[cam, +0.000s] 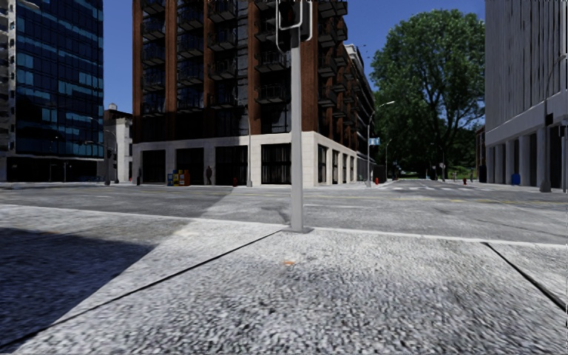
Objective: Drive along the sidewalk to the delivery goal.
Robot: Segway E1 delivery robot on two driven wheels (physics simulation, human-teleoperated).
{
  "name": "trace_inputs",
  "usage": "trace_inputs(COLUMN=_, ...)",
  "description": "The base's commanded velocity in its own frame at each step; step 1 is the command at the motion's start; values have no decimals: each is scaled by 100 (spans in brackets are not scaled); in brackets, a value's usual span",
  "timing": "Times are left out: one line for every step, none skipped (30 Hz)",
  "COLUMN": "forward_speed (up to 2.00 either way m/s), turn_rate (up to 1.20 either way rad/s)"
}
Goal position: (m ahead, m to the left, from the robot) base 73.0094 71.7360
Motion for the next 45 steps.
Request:
trace_inputs(forward_speed=200, turn_rate=76)
trace_inputs(forward_speed=200, turn_rate=76)
trace_inputs(forward_speed=200, turn_rate=76)
trace_inputs(forward_speed=200, turn_rate=76)
trace_inputs(forward_speed=200, turn_rate=76)
trace_inputs(forward_speed=200, turn_rate=76)
trace_inputs(forward_speed=200, turn_rate=76)
trace_inputs(forward_speed=200, turn_rate=76)
trace_inputs(forward_speed=200, turn_rate=76)
trace_inputs(forward_speed=200, turn_rate=76)
trace_inputs(forward_speed=200, turn_rate=76)
trace_inputs(forward_speed=200, turn_rate=76)
trace_inputs(forward_speed=200, turn_rate=76)
trace_inputs(forward_speed=200, turn_rate=76)
trace_inputs(forward_speed=200, turn_rate=76)
trace_inputs(forward_speed=200, turn_rate=76)
trace_inputs(forward_speed=200, turn_rate=76)
trace_inputs(forward_speed=200, turn_rate=76)
trace_inputs(forward_speed=200, turn_rate=76)
trace_inputs(forward_speed=200, turn_rate=76)
trace_inputs(forward_speed=200, turn_rate=76)
trace_inputs(forward_speed=200, turn_rate=76)
trace_inputs(forward_speed=200, turn_rate=76)
trace_inputs(forward_speed=200, turn_rate=76)
trace_inputs(forward_speed=200, turn_rate=76)
trace_inputs(forward_speed=200, turn_rate=76)
trace_inputs(forward_speed=200, turn_rate=76)
trace_inputs(forward_speed=200, turn_rate=76)
trace_inputs(forward_speed=200, turn_rate=76)
trace_inputs(forward_speed=200, turn_rate=76)
trace_inputs(forward_speed=200, turn_rate=76)
trace_inputs(forward_speed=200, turn_rate=76)
trace_inputs(forward_speed=200, turn_rate=76)
trace_inputs(forward_speed=200, turn_rate=76)
trace_inputs(forward_speed=200, turn_rate=76)
trace_inputs(forward_speed=200, turn_rate=76)
trace_inputs(forward_speed=200, turn_rate=76)
trace_inputs(forward_speed=200, turn_rate=76)
trace_inputs(forward_speed=200, turn_rate=76)
trace_inputs(forward_speed=200, turn_rate=76)
trace_inputs(forward_speed=200, turn_rate=76)
trace_inputs(forward_speed=200, turn_rate=76)
trace_inputs(forward_speed=200, turn_rate=76)
trace_inputs(forward_speed=200, turn_rate=76)
trace_inputs(forward_speed=200, turn_rate=76)
